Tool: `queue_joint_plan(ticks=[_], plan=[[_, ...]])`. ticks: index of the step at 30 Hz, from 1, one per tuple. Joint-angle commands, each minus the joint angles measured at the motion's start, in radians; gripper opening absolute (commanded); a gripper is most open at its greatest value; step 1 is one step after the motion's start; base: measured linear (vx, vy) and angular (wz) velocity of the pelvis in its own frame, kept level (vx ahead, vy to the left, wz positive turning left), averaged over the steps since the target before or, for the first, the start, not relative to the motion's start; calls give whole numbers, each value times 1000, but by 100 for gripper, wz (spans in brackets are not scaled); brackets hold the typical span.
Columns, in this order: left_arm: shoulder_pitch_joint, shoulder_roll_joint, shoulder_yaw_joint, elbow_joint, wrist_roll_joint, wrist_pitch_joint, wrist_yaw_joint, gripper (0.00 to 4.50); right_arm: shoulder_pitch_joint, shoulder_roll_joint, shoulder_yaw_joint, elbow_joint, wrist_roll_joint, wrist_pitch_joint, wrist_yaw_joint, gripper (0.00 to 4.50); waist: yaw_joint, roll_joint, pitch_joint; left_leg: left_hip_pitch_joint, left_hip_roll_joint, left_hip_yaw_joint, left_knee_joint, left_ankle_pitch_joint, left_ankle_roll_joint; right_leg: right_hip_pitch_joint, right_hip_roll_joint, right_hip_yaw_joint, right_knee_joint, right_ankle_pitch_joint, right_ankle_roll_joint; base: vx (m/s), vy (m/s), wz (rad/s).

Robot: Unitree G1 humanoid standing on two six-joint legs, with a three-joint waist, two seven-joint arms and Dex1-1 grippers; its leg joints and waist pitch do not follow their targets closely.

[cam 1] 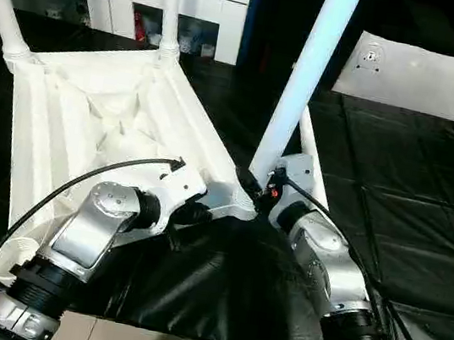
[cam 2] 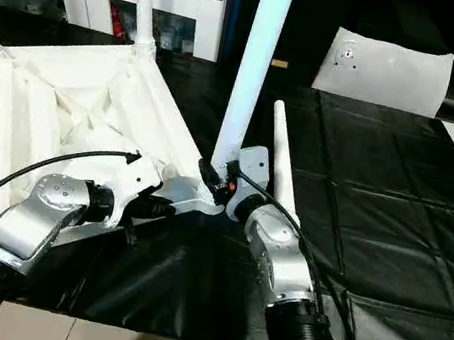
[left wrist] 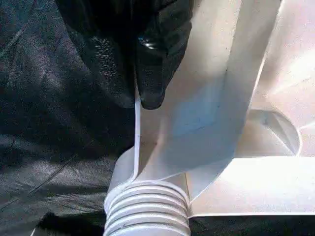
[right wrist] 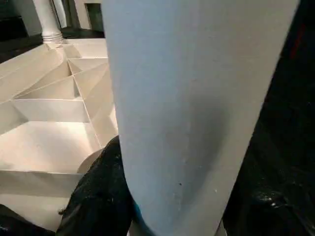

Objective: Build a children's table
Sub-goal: Insert table leg to table base

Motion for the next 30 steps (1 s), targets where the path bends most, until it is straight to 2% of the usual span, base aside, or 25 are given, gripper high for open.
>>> queue_joint_plan(ticks=[1, 3, 4, 5, 8, 10, 13, 14, 16, 17, 19, 20, 21, 23, 24, 25, 27, 29, 30], plan=[[-40, 8, 1, 7, 13, -26, 24, 0, 41, 8, 33, 84, -7, 60, 31, 190, 0, 14, -30, 5, 70, -46, -94, -426, 5, 9, -110, 63, -103, -647, -74, 0, 0, 0], [-41, 11, -2, 9, 10, -27, 26, 0, 38, 9, 28, 87, 0, 64, 37, 190, -2, 13, -29, 4, 70, -46, -95, -432, 4, 10, -110, 63, -103, -653, -72, 0, 0, 0], [-43, 15, -7, 12, 10, -28, 25, 0, 35, 8, 29, 90, -3, 61, 41, 246, -2, 13, -28, 6, 70, -47, -94, -440, 3, 8, -109, 62, -105, -662, -69, 0, 0, 0], [-45, 18, -12, 13, 15, -28, 24, 0, 34, 8, 28, 93, 0, 64, 47, 260, -2, 13, -28, 6, 70, -47, -94, -445, 2, 7, -110, 61, -105, -669, -67, 0, 0, 0], [-49, 24, -19, 19, 23, -30, 22, 0, 31, 9, 29, 98, 1, 65, 55, 266, -2, 12, -28, 8, 69, -47, -93, -449, 4, 5, -111, 62, -109, -684, -64, 0, 0, 0], [-54, 29, -22, 27, 26, -32, 19, 0, 30, 8, 32, 100, 1, 64, 61, 295, -1, 14, -27, 6, 70, -48, -95, -448, 4, 6, -111, 61, -108, -677, -64, 0, 0, 0], [-64, 38, -29, 39, 33, -42, 19, 0, 32, 5, 32, 98, 2, 64, 66, 314, 0, 16, -28, 7, 70, -48, -94, -447, 2, 6, -112, 62, -108, -680, -66, 0, 0, 0], [-74, 49, -39, 53, 42, -53, 16, 0, 37, -2, 31, 88, 5, 67, 73, 334, 0, 16, -28, 8, 70, -47, -94, -450, 2, 5, -111, 62, -109, -681, -63, 0, 0, 0], [-76, 51, -40, 57, 42, -53, 13, 0, 41, -6, 30, 80, 6, 68, 77, 334, 1, 16, -28, 8, 69, -47, -94, -450, 3, 4, -111, 62, -110, -682, -63, 0, 0, 0], [-79, 54, -41, 60, 39, -52, 10, 0, 45, -9, 29, 75, 6, 69, 83, 350, 1, 16, -29, 6, 69, -47, -93, -440, 4, 7, -112, 62, -109, -679, -65, 0, 0, 0], [-87, 65, -44, 75, 35, -63, -2, 0, 66, -26, 27, 48, 9, 71, 101, 369, 4, 17, -33, -5, 73, -47, -95, -395, 9, 16, -115, 67, -101, -624, -80, 0, 0, 0], [-89, 68, -44, 79, 35, -66, -5, 0, 72, -31, 27, 41, 10, 71, 105, 386, 6, 18, -34, -4, 75, -44, -94, -376, 11, 13, -113, 69, -99, -590, -95, 0, 0, 0], [-92, 72, -46, 85, 35, -72, -10, 0, 79, -37, 25, 32, 12, 73, 110, 386, 8, 24, -34, -5, 74, -43, -94, -368, 12, 14, -113, 70, -96, -572, -101, 0, 0, 0], [-96, 78, -49, 94, 36, -81, -16, 0, 90, -45, 22, 20, 15, 75, 116, 392, 10, 20, -42, -11, 77, -39, -94, -321, 14, 19, -111, 73, -86, -490, -126, 0, 0, 0], [-99, 85, -53, 102, 31, -91, -24, 0, 106, -56, 17, 7, 18, 75, 122, 405, 14, 26, -40, -13, 78, -36, -94, -296, 17, 19, -109, 75, -82, -439, -146, 0, 0, 0], [-101, 88, -54, 105, 28, -95, -26, 0, 111, -60, 16, 3, 19, 75, 123, 418, 15, 22, -38, -15, 77, -33, -94, -296, 20, 22, -110, 74, -81, -437, -150, 0, 0, 0], [-100, 95, -58, 106, 22, -101, -40, 0, 128, -72, 9, -17, 24, 77, 133, 434, 21, 22, -40, -13, 77, -32, -92, -280, 23, 24, -111, 75, -80, -436, -151, 0, 0, 0], [-101, 98, -59, 109, 20, -106, -45, 0, 137, -79, 3, -35, 28, 82, 139, 442, 23, 25, -40, -17, 79, -33, -93, -265, 23, 27, -110, 74, -76, -418, -157, 0, 0, 0], [-101, 101, -60, 111, 19, -110, -50, 0, 143, -84, 0, -48, 31, 86, 142, 447, 25, 24, -40, -14, 78, -30, -91, -264, 23, 26, -109, 75, -78, -416, -155, 0, 0, 0]])
